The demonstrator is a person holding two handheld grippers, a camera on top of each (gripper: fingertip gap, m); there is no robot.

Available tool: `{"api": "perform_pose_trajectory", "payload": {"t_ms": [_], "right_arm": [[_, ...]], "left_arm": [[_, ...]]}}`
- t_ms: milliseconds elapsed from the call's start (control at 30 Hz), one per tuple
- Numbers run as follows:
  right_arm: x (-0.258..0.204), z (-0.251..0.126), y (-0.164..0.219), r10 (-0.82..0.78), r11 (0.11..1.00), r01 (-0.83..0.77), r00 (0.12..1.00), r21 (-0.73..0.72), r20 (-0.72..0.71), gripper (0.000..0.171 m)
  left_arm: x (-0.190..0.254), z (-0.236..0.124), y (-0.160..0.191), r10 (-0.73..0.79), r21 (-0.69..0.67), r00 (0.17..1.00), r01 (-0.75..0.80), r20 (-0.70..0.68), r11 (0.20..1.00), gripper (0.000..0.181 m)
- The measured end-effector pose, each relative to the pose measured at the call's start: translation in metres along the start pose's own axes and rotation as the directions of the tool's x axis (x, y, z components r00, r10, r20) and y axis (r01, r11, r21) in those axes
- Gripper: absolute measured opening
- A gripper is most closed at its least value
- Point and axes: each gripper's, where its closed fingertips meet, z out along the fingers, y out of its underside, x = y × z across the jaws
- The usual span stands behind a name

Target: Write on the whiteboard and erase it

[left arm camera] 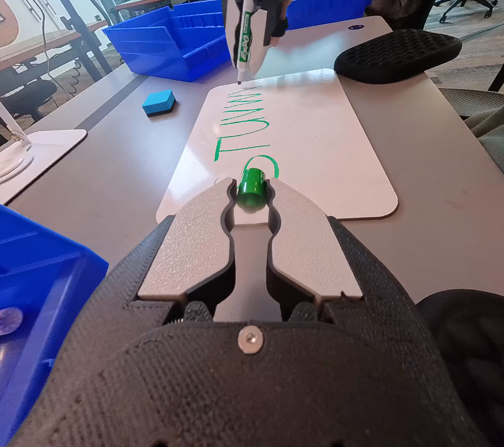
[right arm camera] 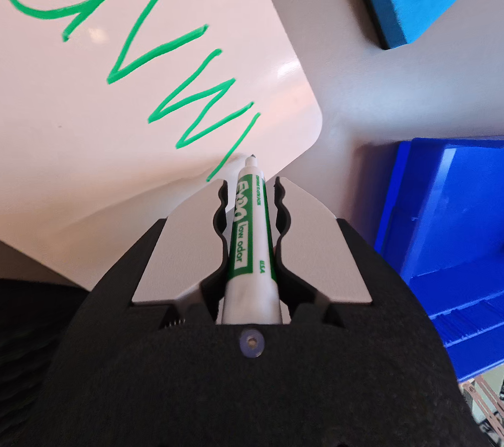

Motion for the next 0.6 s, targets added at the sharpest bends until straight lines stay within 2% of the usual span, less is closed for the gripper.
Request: {"api": "perform_pose_trajectory", "payload": {"t_ms": [233,600], "right_arm": [[0.010,0.011,-0.003,0.006,1.000,-0.006,1.000,-0.019,0.010,0.034],[-0.014,0.005,-0.007,-0.013,1.000,0.014,0.998,-0.011,0.063,0.033]], "left_arm": [[-0.001,-0.001,0.000,-0.007,0.002,1.000,0.007,0.001,1.000,0.020],[0.000,0.000,0.000,0.001,-0.002,1.000,-0.001,0.001,1.000,0.020]]}}
